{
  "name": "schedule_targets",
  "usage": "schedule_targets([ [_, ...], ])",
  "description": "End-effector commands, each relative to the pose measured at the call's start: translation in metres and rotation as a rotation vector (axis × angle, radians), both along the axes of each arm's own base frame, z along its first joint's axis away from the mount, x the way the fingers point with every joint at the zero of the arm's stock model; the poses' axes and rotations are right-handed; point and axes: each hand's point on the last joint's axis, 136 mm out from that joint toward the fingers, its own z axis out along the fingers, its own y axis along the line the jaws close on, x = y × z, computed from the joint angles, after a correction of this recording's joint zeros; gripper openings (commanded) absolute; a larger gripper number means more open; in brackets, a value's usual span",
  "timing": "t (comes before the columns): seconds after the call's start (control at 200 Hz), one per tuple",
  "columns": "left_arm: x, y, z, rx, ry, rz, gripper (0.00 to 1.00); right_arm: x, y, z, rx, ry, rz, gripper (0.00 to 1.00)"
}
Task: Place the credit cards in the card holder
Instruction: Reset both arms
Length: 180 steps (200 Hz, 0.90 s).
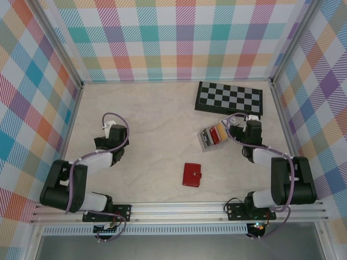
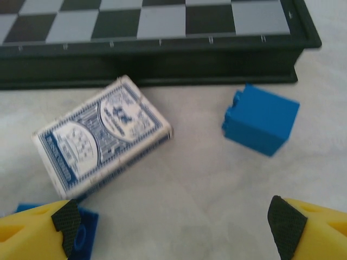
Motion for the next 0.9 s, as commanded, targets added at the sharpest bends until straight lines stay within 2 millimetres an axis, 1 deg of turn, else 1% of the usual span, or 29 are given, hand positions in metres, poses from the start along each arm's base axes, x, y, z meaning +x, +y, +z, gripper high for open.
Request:
schedule_targets([
  [0.0, 0.044, -0.020, 0.028, -0.008, -0.161, -0.136, 1.00, 0.020, 0.001, 0.029, -0.028, -0.156, 0.031, 0.93],
  [0.04, 0.048, -0.023, 0.029, 0.008, -0.167, -0.166, 1.00, 0.020, 0.001, 0.026, -0.024, -0.196, 0.031, 0.93],
  [0.075, 0.052, -0.023, 0.034, 0.017, -0.216, -0.179, 1.00, 0.020, 0.003, 0.027, -0.023, -0.214, 0.046, 0.94],
  [0.12, 0.051, -0.019, 0.024, -0.016, -0.226, -0.178, 1.00, 0.020, 0.006, 0.025, -0.017, -0.199, 0.062, 0.94],
  [0.15, 0.051, -0.015, 0.021, -0.026, -0.238, -0.169, 1.00, 0.020, 0.007, 0.024, -0.016, -0.198, 0.072, 0.94],
  [0.185, 0.050, -0.016, 0.019, -0.059, -0.215, -0.185, 1.00, 0.020, 0.008, 0.024, -0.016, -0.202, 0.081, 0.95],
  [0.22, 0.051, -0.019, 0.020, -0.079, -0.247, -0.216, 1.00, 0.019, 0.009, 0.025, -0.015, -0.213, 0.087, 0.95],
  [0.275, 0.048, -0.018, 0.014, -0.121, -0.265, -0.243, 1.00, 0.017, 0.010, 0.024, -0.014, -0.221, 0.092, 0.95],
  [0.28, 0.046, -0.017, 0.010, -0.122, -0.262, -0.240, 1.00, 0.017, 0.010, 0.024, -0.014, -0.222, 0.093, 0.95],
  [0.29, 0.048, -0.017, 0.013, -0.123, -0.290, -0.242, 1.00, 0.017, 0.010, 0.024, -0.014, -0.224, 0.094, 0.95],
  [0.315, 0.047, -0.015, 0.011, -0.112, -0.307, -0.234, 1.00, 0.017, 0.010, 0.021, -0.013, -0.224, 0.092, 0.95],
  [0.34, 0.044, -0.014, 0.006, -0.120, -0.269, -0.225, 1.00, 0.017, 0.008, 0.017, -0.018, -0.237, 0.080, 0.96],
  [0.365, 0.045, -0.014, 0.007, -0.128, -0.254, -0.223, 1.00, 0.018, 0.005, 0.019, -0.022, -0.266, 0.062, 0.96],
  [0.405, 0.047, -0.013, 0.011, -0.118, -0.292, -0.226, 1.00, 0.015, 0.003, 0.014, -0.016, -0.213, 0.050, 0.96],
  [0.445, 0.046, -0.013, 0.008, -0.125, -0.263, -0.220, 1.00, 0.018, 0.003, 0.017, -0.026, -0.238, 0.047, 0.96],
  [0.48, 0.046, -0.013, 0.009, -0.118, -0.279, -0.221, 1.00, 0.016, 0.003, 0.015, -0.022, -0.218, 0.044, 0.95],
  [0.5, 0.046, -0.013, 0.009, -0.121, -0.276, -0.221, 1.00, 0.017, 0.003, 0.016, -0.027, -0.228, 0.044, 0.99],
  [0.515, 0.046, -0.013, 0.009, -0.122, -0.270, -0.221, 1.00, 0.017, 0.003, 0.016, -0.028, -0.231, 0.046, 1.00],
  [0.895, 0.045, -0.014, 0.009, -0.111, -0.272, -0.223, 1.00, 0.018, 0.005, 0.016, -0.033, -0.222, 0.052, 1.00],
])
